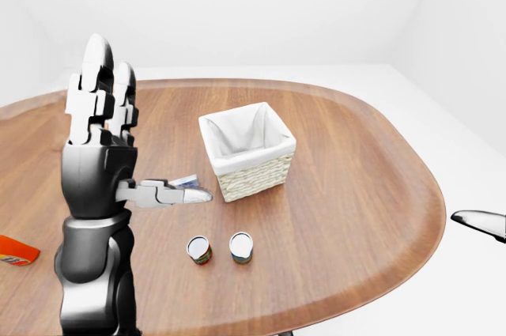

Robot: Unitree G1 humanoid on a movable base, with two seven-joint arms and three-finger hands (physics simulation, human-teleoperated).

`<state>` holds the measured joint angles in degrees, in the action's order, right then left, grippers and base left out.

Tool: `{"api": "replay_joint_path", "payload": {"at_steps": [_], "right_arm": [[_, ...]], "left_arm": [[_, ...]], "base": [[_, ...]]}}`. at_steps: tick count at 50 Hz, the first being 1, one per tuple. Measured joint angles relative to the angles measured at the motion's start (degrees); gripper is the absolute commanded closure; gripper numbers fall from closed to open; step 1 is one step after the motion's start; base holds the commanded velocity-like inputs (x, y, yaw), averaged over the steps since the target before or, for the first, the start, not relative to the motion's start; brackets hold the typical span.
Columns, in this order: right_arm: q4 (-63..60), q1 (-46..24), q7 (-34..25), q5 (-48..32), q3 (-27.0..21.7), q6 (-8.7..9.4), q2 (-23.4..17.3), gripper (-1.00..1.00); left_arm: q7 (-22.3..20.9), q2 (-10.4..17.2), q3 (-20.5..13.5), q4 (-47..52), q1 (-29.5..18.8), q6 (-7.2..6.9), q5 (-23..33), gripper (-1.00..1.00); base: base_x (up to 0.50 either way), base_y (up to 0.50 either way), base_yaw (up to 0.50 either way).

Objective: Pick up the tomato sauce, and put it in the basket.

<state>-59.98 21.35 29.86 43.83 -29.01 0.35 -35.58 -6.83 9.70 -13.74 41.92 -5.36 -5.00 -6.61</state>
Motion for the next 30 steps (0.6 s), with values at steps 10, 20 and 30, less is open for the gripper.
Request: {"api": "replay_joint_path", "payload": {"at_steps": [10,20,30], "right_arm": [[-0.01,-1.33,-0.99,-0.99,-0.31,2.26,2.26,-1.0],[-0.01,-1.67,-1.4,-1.55,-0.43,2.99,3.06,-1.0],[-0.01,-1.61,-1.63,-1.7,-0.58,3.11,3.43,-1.0]], "left_arm": [[-19.46,4.43,4.72,-10.26,-8.9,0.0,19.89,-1.0],[-31.6,6.19,4.98,-16.2,-13.25,0.0,32.04,-1.0],[-33.17,7.2,4.68,-18.24,-14.42,0.0,38.05,-1.0]], "base": [[0.0,0.0,0.0],[0.0,0.0,0.0],[0.0,0.0,0.0]]}}
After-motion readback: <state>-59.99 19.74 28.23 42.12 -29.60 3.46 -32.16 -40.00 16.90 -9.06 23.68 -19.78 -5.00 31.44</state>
